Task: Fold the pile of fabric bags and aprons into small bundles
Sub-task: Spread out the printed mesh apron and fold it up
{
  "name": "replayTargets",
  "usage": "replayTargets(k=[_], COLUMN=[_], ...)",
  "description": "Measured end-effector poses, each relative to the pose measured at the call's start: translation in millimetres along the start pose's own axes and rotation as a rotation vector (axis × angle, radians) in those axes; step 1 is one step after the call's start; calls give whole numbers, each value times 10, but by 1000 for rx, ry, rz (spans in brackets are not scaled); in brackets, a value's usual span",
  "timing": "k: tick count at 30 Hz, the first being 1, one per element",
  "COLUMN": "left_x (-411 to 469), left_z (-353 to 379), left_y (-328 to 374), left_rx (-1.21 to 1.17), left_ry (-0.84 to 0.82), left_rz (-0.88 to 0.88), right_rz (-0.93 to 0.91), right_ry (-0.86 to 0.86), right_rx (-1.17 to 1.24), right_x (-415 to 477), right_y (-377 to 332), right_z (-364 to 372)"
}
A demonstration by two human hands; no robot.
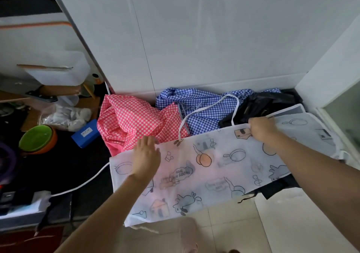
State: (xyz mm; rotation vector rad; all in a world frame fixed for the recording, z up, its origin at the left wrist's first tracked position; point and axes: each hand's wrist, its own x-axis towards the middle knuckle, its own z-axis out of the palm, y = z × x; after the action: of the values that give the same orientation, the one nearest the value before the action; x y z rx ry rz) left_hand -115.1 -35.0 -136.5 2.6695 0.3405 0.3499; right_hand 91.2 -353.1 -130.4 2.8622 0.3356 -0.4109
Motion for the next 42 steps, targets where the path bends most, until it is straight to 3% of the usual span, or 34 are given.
replayTargets(k=[4,8,11,15,19,23,29,34,39,42], left_x=[-84,-93,-82,-159,-164,-120,-95,-71,-45,-70], left_z=[334,698,932,1094,1120,1131,1119,1118,1062,1052], left_y=[743,1324,1412,1375,1411,1468,1525,1531,1538,1475], left_rx=[-181,12,102,127,157,178,169,188,228,200], left_ry=[-264,-562,-726,-718,-718,-750,-767,-817,-895,-895], left_rz=[30,17,-148,-222,-233,-243,-235,-233,-215,-191], right_rz=[42,34,-1,32,193,300,442,308,308,161], right_ry=[-2,-40,-87,65,289,415,201,11,46,6], right_rx=[98,32,83,279,775,1031,1265,1434,1378,1383], right_x=[11,20,17,111,-99,-705,-1337,-1349,-1198,-1086], right_y=[-30,-33,37,559,1197,1515,1742,1838,2029,2179], right_z=[-13,-46,-172,-341,-299,21,608,747,475,32])
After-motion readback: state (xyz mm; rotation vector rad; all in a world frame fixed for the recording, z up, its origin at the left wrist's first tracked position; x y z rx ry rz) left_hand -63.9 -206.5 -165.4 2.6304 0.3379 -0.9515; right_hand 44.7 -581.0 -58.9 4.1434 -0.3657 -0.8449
